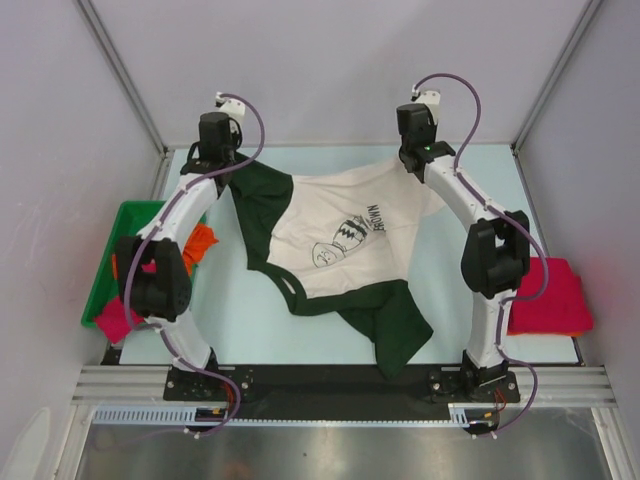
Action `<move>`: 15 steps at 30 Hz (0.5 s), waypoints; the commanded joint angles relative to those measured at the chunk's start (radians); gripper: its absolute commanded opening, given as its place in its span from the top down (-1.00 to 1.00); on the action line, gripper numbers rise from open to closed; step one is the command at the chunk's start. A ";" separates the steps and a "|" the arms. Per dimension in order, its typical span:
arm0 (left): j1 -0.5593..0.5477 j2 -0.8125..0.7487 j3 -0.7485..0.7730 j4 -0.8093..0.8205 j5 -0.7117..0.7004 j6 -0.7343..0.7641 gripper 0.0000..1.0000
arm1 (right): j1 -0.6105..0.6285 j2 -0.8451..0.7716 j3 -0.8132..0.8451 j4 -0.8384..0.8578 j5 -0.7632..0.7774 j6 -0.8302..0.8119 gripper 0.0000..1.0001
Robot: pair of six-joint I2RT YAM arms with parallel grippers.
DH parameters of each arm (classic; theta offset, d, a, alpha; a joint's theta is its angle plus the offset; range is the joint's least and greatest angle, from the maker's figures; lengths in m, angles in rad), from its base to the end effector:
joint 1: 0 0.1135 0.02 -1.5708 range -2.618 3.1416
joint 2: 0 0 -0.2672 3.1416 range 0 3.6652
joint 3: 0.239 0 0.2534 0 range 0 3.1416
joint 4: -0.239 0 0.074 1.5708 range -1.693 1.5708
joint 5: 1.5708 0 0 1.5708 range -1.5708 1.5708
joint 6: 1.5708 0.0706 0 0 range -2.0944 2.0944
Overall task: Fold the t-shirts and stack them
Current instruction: Flatten out the tshirt
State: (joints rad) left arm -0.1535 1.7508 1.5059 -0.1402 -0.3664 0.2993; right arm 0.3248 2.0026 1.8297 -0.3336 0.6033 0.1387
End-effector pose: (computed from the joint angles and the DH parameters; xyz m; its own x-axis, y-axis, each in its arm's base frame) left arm 0.4495 -0.0439 0.3223 -0.4094 0.3419 -0.8459 -0.0677 0.9132 0.4019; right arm 0.4868 0.1217 0.3088 -0.4267 -0.0235 -0.9041 0.2690 0.9511 -0.1517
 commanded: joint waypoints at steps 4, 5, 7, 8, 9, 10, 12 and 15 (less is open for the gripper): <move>0.031 0.122 0.256 0.013 -0.039 -0.025 0.56 | -0.062 0.074 0.120 0.041 -0.011 0.029 1.00; 0.031 0.122 0.267 0.001 -0.029 -0.028 0.44 | -0.066 0.071 0.128 0.038 -0.013 0.030 0.79; 0.031 0.107 0.290 -0.006 -0.011 -0.038 0.10 | -0.067 0.055 0.138 0.042 -0.028 0.027 0.50; 0.031 0.098 0.295 -0.016 0.006 -0.048 -0.01 | -0.067 0.050 0.141 0.044 -0.031 0.027 0.13; 0.031 0.078 0.297 -0.021 0.012 -0.055 -0.12 | -0.066 0.044 0.146 0.038 -0.039 0.029 -0.03; 0.029 0.066 0.297 -0.025 0.018 -0.061 -0.25 | -0.066 0.036 0.146 0.039 -0.040 0.029 -0.17; 0.026 0.041 0.294 -0.044 0.032 -0.074 -0.32 | -0.063 0.012 0.144 0.038 -0.034 0.027 -0.58; 0.020 -0.031 0.246 -0.073 0.059 -0.091 -0.33 | -0.052 -0.037 0.114 0.036 -0.013 0.021 -0.92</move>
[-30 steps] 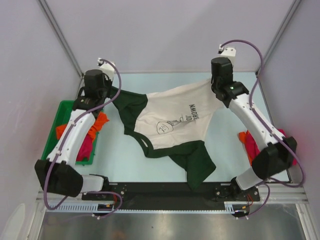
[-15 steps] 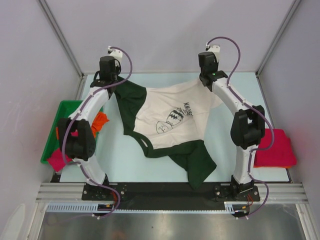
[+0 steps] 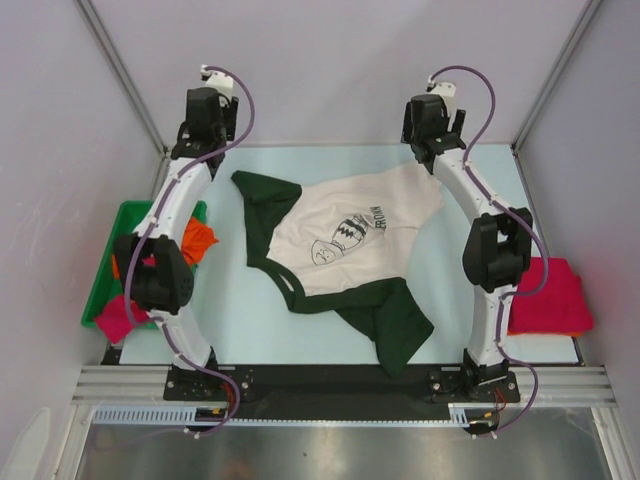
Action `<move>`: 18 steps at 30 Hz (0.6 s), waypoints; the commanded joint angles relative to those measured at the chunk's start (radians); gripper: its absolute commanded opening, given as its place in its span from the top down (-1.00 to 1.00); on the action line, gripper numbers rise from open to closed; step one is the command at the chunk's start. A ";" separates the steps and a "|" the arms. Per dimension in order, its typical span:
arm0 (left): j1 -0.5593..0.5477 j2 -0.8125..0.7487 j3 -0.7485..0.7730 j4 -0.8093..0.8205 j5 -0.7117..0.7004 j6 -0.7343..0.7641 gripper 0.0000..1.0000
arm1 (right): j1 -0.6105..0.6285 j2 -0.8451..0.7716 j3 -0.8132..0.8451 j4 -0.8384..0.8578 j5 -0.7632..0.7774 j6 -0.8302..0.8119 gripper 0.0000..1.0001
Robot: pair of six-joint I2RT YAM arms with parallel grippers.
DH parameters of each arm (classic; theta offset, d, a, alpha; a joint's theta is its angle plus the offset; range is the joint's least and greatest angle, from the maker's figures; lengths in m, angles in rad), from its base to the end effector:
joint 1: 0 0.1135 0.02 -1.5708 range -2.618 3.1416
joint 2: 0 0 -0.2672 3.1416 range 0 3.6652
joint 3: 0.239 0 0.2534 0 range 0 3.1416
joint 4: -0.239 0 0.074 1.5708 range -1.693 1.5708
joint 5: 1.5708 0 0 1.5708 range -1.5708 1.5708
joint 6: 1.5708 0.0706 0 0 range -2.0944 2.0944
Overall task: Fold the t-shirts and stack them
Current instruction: Flatten out the tshirt
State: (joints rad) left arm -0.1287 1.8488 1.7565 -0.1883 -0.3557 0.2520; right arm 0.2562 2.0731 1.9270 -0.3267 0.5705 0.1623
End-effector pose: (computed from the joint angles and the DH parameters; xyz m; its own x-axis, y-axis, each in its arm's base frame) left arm 0.4779 -0.0371 0.3687 -0.3187 0.2769 -0.9065 -0.1364 0.9330 0.3330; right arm 0.5124 0.0948 0.3104 -0.3940 0.0374 -0.9183 0.3197 0.9423 -0.0988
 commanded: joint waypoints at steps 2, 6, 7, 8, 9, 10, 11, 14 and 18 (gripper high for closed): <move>-0.017 -0.219 -0.052 -0.059 0.087 -0.057 -0.29 | 0.032 -0.164 -0.020 0.017 0.034 -0.010 -0.96; -0.113 -0.413 -0.292 -0.085 0.174 -0.002 -0.26 | 0.101 -0.280 -0.109 -0.032 0.057 -0.009 -0.93; -0.141 -0.448 -0.330 -0.100 0.179 0.013 -0.27 | 0.132 -0.301 -0.126 -0.061 0.049 0.003 -0.90; -0.188 -0.509 -0.365 -0.112 0.184 0.033 -0.27 | 0.153 -0.321 -0.167 -0.116 0.039 0.038 -0.82; -0.202 -0.529 -0.406 -0.156 0.210 0.033 -0.27 | 0.175 -0.371 -0.204 -0.138 0.034 0.057 -0.73; -0.213 -0.545 -0.419 -0.180 0.234 0.024 -0.26 | 0.198 -0.398 -0.242 -0.150 0.025 0.066 -0.65; -0.215 -0.568 -0.428 -0.201 0.259 -0.006 -0.26 | 0.262 -0.428 -0.279 -0.167 0.047 0.078 -0.45; -0.215 -0.576 -0.440 -0.296 0.389 -0.026 -0.21 | 0.366 -0.533 -0.462 -0.199 0.058 0.181 0.09; -0.229 -0.562 -0.475 -0.394 0.504 -0.033 -0.17 | 0.440 -0.623 -0.659 -0.230 0.039 0.345 0.47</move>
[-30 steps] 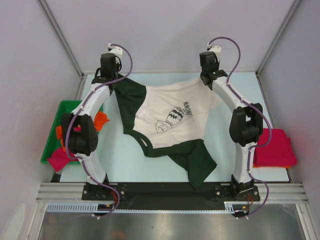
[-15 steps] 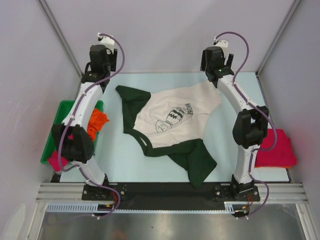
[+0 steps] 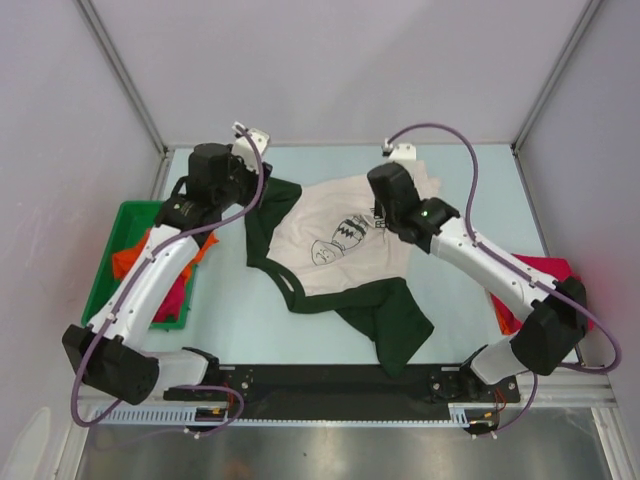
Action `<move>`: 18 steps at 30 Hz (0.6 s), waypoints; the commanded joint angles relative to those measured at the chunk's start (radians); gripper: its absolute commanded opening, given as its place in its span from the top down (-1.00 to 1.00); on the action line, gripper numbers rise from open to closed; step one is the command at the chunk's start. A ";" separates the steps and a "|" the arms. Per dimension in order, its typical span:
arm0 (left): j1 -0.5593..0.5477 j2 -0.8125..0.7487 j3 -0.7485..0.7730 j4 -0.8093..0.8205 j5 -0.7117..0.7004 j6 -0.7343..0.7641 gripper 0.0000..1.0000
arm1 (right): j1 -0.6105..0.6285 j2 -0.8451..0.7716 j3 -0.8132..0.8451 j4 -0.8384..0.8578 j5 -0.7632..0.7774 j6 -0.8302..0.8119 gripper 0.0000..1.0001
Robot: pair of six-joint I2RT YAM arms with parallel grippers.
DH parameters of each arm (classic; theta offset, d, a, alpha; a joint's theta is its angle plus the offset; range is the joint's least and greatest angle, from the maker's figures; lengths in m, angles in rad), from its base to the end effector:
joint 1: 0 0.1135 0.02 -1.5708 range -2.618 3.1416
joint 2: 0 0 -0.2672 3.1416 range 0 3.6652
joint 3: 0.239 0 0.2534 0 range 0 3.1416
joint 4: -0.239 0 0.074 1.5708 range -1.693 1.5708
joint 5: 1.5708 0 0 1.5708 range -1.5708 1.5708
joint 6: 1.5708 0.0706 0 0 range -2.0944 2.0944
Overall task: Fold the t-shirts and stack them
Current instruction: Flatten out the tshirt
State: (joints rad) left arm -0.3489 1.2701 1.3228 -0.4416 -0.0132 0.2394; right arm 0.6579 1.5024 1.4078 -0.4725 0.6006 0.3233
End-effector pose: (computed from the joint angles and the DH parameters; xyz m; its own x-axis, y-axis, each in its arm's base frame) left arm 0.2985 -0.1076 0.3868 -0.2678 0.3497 -0.8978 0.4054 0.8862 0.2243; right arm 0.3125 0.1910 0.3455 -0.4435 -0.0115 -0.8962 0.0144 0.9997 -0.0199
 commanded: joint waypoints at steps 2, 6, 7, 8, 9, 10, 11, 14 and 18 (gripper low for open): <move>-0.027 0.029 -0.060 -0.160 0.173 -0.020 -0.13 | 0.084 -0.086 -0.179 -0.104 0.007 0.221 0.53; -0.053 0.055 -0.132 -0.169 0.183 -0.031 -0.13 | 0.166 -0.100 -0.248 -0.156 -0.004 0.316 0.42; -0.059 0.066 -0.146 -0.170 0.183 -0.029 -0.14 | 0.180 -0.096 -0.282 -0.172 -0.016 0.357 0.32; -0.073 0.077 -0.155 -0.177 0.179 -0.028 -0.13 | 0.193 -0.091 -0.297 -0.179 -0.019 0.381 0.28; -0.076 0.090 -0.175 -0.180 0.177 -0.032 -0.12 | 0.222 -0.090 -0.314 -0.184 -0.018 0.401 0.23; -0.084 0.109 -0.189 -0.180 0.182 -0.032 -0.12 | 0.233 -0.088 -0.352 -0.186 -0.022 0.442 0.16; -0.087 0.120 -0.198 -0.183 0.182 -0.037 -0.11 | 0.246 -0.087 -0.368 -0.181 -0.025 0.457 0.13; -0.096 0.156 -0.243 -0.175 0.193 -0.048 -0.11 | 0.281 -0.076 -0.415 -0.170 -0.024 0.514 0.07; -0.102 0.228 -0.269 -0.167 0.185 -0.051 -0.08 | 0.304 -0.050 -0.438 -0.153 -0.021 0.540 0.07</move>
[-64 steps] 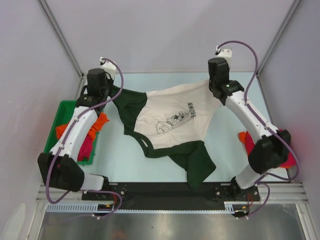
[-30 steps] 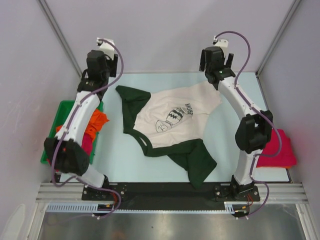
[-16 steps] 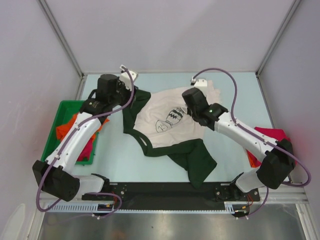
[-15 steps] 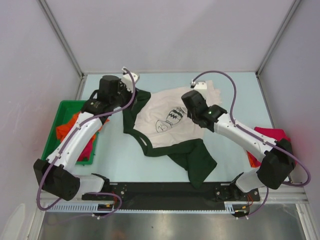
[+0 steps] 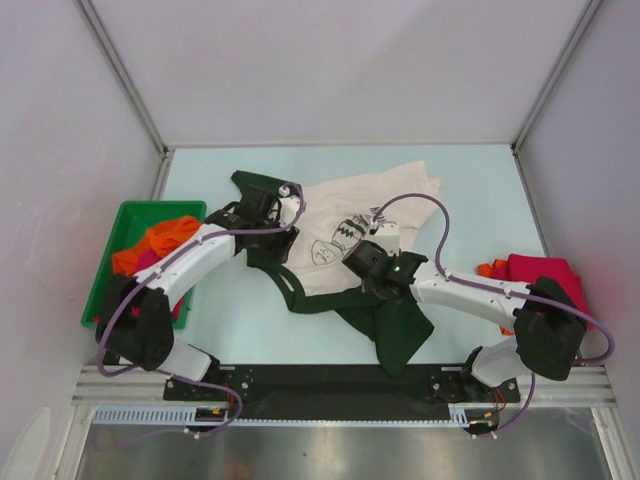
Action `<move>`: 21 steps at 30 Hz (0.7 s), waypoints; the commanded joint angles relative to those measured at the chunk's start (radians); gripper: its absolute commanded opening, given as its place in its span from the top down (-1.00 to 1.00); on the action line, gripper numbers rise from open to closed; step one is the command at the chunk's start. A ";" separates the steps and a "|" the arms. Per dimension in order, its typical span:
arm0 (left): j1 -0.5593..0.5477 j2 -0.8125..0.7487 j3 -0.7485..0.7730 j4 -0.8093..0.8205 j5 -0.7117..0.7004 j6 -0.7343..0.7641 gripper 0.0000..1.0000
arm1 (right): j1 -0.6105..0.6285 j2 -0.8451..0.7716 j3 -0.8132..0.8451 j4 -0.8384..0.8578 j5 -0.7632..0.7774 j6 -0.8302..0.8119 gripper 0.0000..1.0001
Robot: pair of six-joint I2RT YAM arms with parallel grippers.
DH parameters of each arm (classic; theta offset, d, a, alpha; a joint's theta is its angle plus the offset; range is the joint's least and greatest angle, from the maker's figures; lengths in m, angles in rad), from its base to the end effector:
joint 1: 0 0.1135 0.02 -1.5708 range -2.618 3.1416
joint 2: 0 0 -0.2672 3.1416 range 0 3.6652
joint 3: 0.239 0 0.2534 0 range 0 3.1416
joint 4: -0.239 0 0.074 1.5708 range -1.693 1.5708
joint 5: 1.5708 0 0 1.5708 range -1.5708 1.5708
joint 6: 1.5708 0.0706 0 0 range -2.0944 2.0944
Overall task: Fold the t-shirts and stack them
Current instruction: Flatten out the tshirt
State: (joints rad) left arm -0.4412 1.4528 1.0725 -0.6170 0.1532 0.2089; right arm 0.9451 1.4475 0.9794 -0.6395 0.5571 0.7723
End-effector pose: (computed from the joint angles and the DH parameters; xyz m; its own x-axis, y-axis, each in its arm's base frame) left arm 0.2824 -0.1453 0.2224 -0.6400 0.5289 -0.5574 0.6436 0.7652 -0.0129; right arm 0.2023 0.2162 0.2013 -0.7588 -0.0389 -0.6501 -0.0281 0.9992 -0.0270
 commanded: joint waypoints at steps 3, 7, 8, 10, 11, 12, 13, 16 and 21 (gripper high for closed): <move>-0.010 0.106 -0.035 0.020 0.003 -0.025 -0.01 | 0.017 0.042 -0.024 0.030 0.030 0.096 0.08; -0.011 0.178 -0.059 0.048 -0.024 -0.029 0.01 | 0.012 0.114 -0.008 0.049 0.026 0.090 0.09; -0.011 0.207 -0.057 0.052 -0.033 -0.031 0.02 | 0.012 0.126 0.001 0.052 0.023 0.084 0.09; -0.011 0.236 -0.052 0.059 -0.053 -0.036 0.04 | 0.012 0.155 0.022 0.055 0.017 0.081 0.10; -0.011 0.247 -0.048 0.063 -0.061 -0.040 0.05 | 0.014 0.162 0.028 0.058 0.015 0.078 0.10; -0.010 0.270 -0.043 0.066 -0.069 -0.043 0.06 | 0.014 0.177 0.039 0.066 0.010 0.067 0.10; -0.011 0.279 -0.040 0.069 -0.092 -0.046 0.06 | 0.014 0.183 0.045 0.070 0.007 0.062 0.10; -0.008 0.322 -0.011 0.076 -0.122 -0.052 0.07 | 0.000 0.247 0.074 0.093 -0.011 0.030 0.09; 0.028 0.391 0.056 0.060 -0.141 -0.063 0.07 | -0.045 0.388 0.152 0.121 -0.066 -0.016 0.10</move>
State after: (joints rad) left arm -0.4446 1.7611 1.0817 -0.6273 0.0715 0.1558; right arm 0.9356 1.7432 1.0630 -0.5694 0.5251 0.7940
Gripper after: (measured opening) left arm 0.468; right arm 0.453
